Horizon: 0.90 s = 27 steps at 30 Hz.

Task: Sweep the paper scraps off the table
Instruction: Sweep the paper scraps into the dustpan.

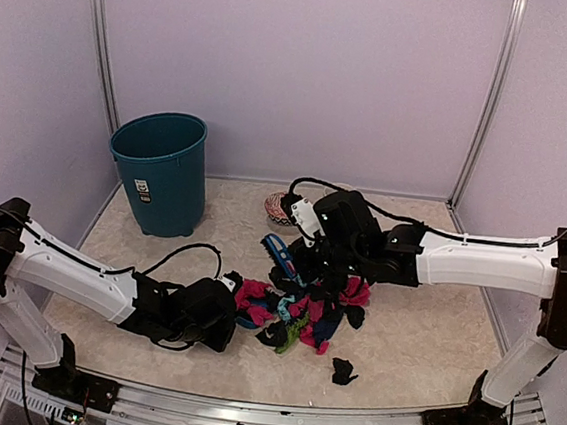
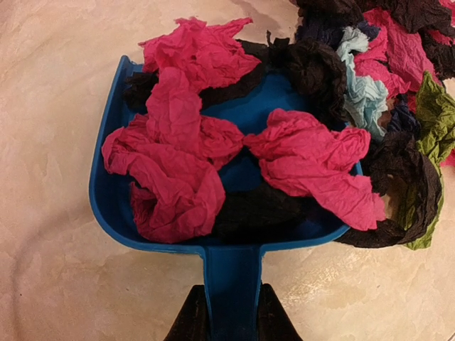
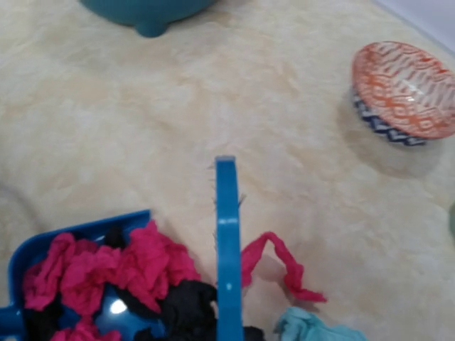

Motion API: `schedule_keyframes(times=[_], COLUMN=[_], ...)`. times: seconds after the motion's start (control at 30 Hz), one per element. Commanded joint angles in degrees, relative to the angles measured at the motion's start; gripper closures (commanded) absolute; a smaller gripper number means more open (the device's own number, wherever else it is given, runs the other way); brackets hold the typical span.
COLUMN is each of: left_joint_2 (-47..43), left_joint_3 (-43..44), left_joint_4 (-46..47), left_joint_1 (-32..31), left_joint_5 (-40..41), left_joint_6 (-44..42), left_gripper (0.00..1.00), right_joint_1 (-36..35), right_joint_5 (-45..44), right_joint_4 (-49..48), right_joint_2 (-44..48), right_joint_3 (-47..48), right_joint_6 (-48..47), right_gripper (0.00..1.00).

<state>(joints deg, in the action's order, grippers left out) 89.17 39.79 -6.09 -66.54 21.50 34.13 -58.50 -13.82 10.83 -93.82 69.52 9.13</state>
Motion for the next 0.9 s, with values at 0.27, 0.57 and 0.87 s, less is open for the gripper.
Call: schedule_keyframes(times=[0.27,0.57,0.87], left_joint_2=[-7.0,-11.9,-14.7], left_joint_3=[-2.7,-1.8,6.3], left_joint_4=[2.4,-0.5,-11.1], left_joint_1=[0.2,0.2,1.0], left_joint_5=[5.4,8.0,9.4], left_joint_6=[-1.2,-1.7,-3.5], left_gripper=[1.0,1.0,1.0], right_joint_1=[2.0,3.9,4.6], right_joint_5=[-13.5,-16.9,-16.1], right_joint_4=[2.4,2.7,4.7], right_joint_2=[7.6,12.9,14.8], right_joint_3=[-5.6,-10.3,-13.1], right_joint_6=[4.3,6.4,7.6], right_gripper=[1.0,1.0,1.0])
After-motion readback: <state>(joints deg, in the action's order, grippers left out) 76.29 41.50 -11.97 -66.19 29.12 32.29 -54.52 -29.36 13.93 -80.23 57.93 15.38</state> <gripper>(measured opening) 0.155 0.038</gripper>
